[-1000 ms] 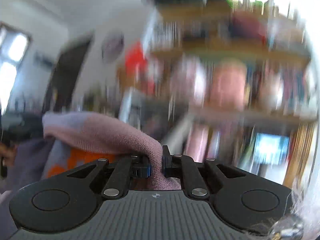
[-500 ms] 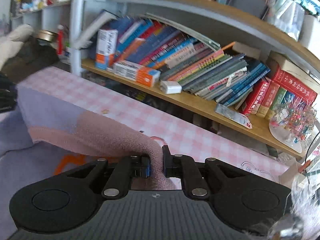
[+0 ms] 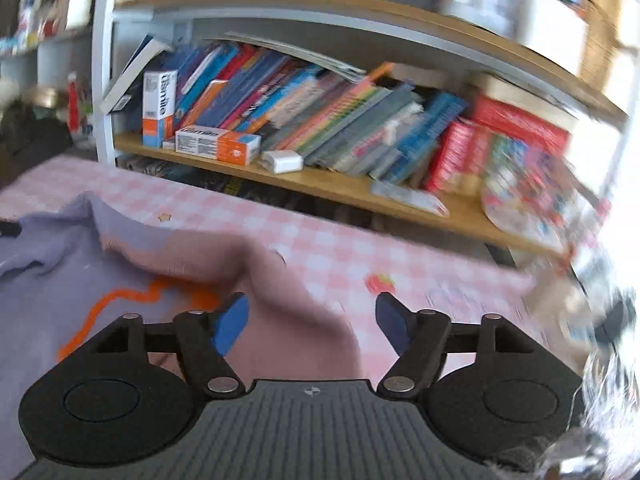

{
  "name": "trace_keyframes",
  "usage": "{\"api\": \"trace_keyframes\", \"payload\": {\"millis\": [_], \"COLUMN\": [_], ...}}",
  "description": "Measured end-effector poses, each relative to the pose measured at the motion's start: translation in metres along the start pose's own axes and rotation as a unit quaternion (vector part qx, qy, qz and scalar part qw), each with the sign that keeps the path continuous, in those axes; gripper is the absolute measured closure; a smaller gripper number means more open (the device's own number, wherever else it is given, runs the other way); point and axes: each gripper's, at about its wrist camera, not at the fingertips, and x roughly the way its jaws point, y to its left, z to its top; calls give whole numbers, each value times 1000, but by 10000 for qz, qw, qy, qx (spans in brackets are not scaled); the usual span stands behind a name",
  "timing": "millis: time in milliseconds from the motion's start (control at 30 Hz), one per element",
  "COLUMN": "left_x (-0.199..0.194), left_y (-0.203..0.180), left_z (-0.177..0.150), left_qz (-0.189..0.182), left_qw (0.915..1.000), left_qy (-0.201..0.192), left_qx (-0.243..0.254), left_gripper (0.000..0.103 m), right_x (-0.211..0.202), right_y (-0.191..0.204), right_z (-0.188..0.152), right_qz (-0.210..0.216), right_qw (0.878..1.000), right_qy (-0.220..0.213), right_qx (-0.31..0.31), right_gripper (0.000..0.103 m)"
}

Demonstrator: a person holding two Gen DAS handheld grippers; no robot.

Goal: Fold clothes
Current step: 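Lay the sweater flat on the table and open both grippers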

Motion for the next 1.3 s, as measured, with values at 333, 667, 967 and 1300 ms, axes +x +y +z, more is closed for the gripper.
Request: {"api": "trace_keyframes", "payload": {"millis": [333, 667, 967, 1300], "left_x": [-52, -57, -58, -62], "left_y": [-28, -48, -53, -55], "left_z": [-78, -92, -90, -92], "left_qz": [-433, -238, -95, -59], "left_qw": [9948, 9919, 9900, 9879], "left_qy": [494, 698, 794, 838], "left_qx": [-781, -1032, -1159, -1304], "left_gripper": [15, 15, 15, 15], "right_x": [-58, -26, -7, 26], "right_y": [-2, -26, -27, -73], "right_z": [-79, -104, -85, -8], "right_qz": [146, 462, 1399, -1022], "right_qw": [9945, 9812, 9728, 9890], "right_qy": [848, 1397, 1777, 424], "right_qx": [590, 1247, 508, -981], "right_gripper": [34, 55, 100, 100]}}
